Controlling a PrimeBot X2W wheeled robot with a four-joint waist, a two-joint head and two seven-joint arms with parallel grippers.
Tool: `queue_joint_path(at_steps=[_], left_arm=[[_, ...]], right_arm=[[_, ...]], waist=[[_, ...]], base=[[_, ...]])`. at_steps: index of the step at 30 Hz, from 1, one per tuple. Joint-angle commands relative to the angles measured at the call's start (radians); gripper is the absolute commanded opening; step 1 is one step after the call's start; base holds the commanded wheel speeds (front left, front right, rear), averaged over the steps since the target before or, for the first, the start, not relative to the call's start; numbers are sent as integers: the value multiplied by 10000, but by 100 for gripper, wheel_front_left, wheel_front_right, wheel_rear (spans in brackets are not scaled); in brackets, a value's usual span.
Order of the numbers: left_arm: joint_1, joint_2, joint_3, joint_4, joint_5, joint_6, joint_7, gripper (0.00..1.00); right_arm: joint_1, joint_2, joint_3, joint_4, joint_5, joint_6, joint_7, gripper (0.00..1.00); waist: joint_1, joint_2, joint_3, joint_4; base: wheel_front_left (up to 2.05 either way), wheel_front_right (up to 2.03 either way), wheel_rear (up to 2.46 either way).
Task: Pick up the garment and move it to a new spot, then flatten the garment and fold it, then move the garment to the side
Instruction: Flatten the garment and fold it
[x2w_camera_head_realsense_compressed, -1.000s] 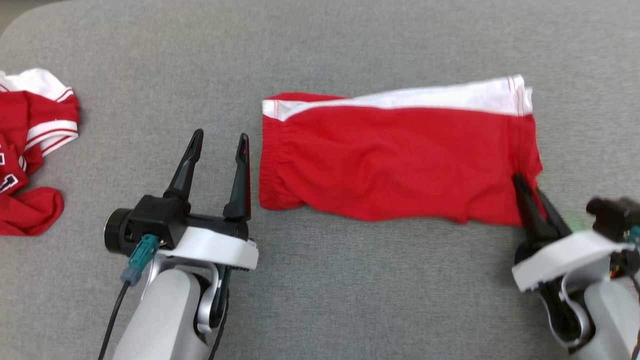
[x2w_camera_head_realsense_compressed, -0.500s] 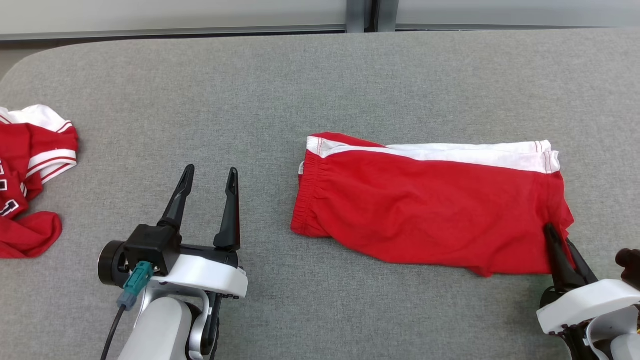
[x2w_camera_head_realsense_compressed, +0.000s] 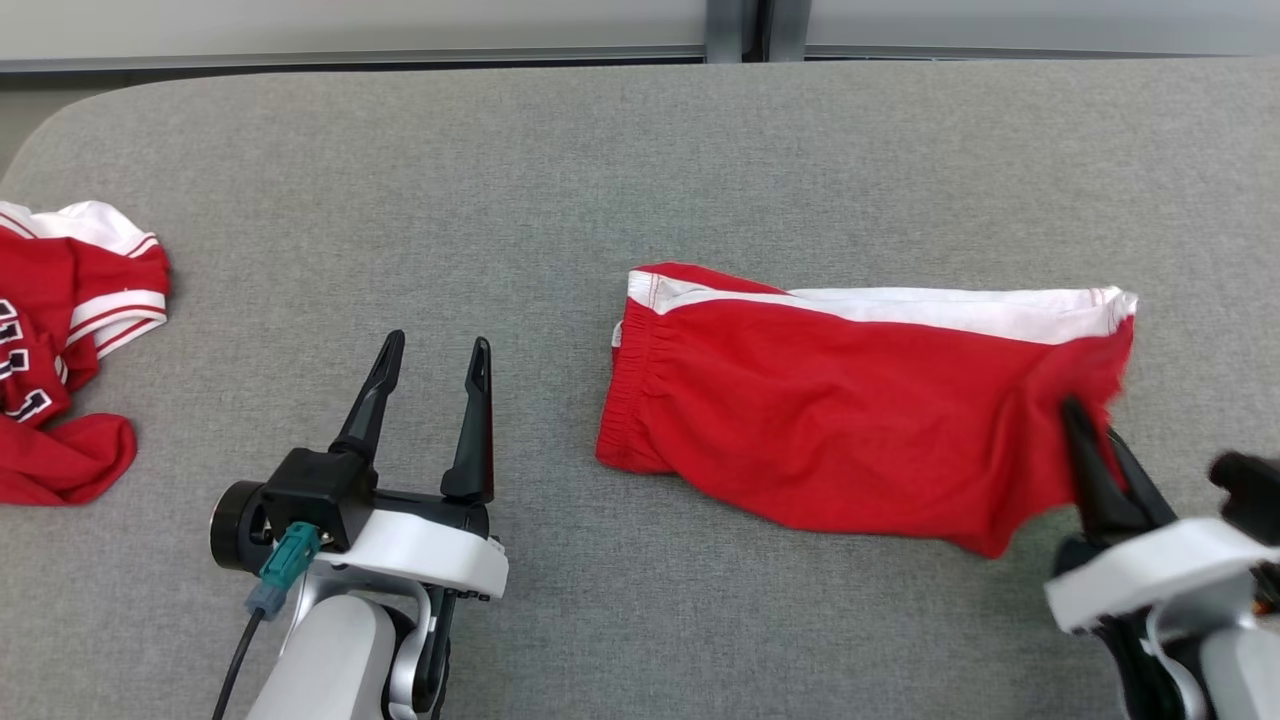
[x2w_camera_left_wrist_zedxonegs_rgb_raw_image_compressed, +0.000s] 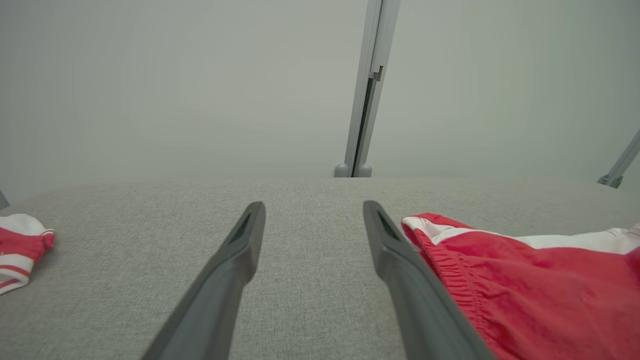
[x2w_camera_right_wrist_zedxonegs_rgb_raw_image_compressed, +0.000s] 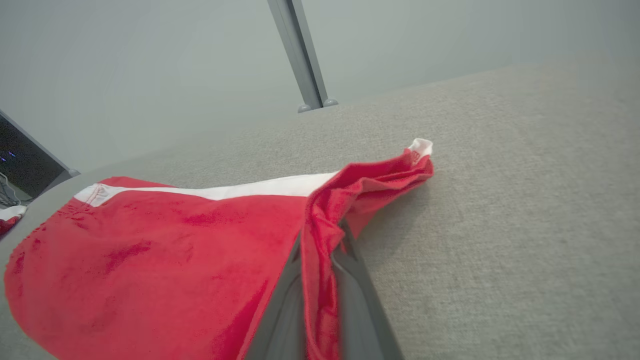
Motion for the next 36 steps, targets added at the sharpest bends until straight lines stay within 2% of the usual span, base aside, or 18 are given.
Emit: queue_joint_path(at_steps=[1, 4, 10, 17, 21, 23, 24, 31, 34, 36], left_arm=[[-125, 26, -3, 5, -35, 42, -21, 100], [-182, 8, -36, 8, -64, 31, -24, 100], [-304, -82, -150, 54, -155, 11, -44, 100], [-485, -156, -286, 78, -197, -40, -56, 100], [-477, -194, -295, 5, -172, -14, -59, 100], [-469, -204, -265, -36, -151, 1, -60, 100], [-469, -213, -237, -95, -169, -34, -61, 100], [-318, -237, -72, -209, 22, -59, -61, 100], [-301, -243, -13, -192, 98, -58, -61, 100], [-303, -228, 93, -221, 196, -34, -61, 100]], right_arm=[[-378, 45, 379, -472, -181, 2, 130, 0], [-692, 151, 811, -925, -262, 2, 272, 0], [-1811, 489, 2802, -1406, -142, 2, 680, 0], [-2332, 733, 4892, -391, 463, 2, 606, 0], [-2482, 660, 5387, 286, 655, 2, 343, 2], [-2611, 620, 5545, 441, 673, 2, 86, 77], [-2645, 572, 5603, 497, 688, 2, -21, 100], [-2893, 175, 5667, 132, 579, 2, -1089, 100], [-2719, -42, 5073, -68, 447, 2, -1511, 100], [-2423, -182, 4041, -191, 247, 2, -1777, 100]], waist=[[0, 0, 13, 65], [0, 0, 32, 142], [0, 0, 95, 523], [0, 0, 235, 994], [0, 0, 330, 1117], [0, 0, 361, 1123], [0, 0, 370, 1118], [0, 0, 304, 980], [0, 0, 264, 893], [0, 0, 225, 768]], base=[[0, 0, 0], [0, 0, 0], [0, 0, 0], [0, 0, 0], [0, 0, 0], [0, 0, 0], [0, 0, 0], [0, 0, 0], [0, 0, 0], [0, 0, 0]])
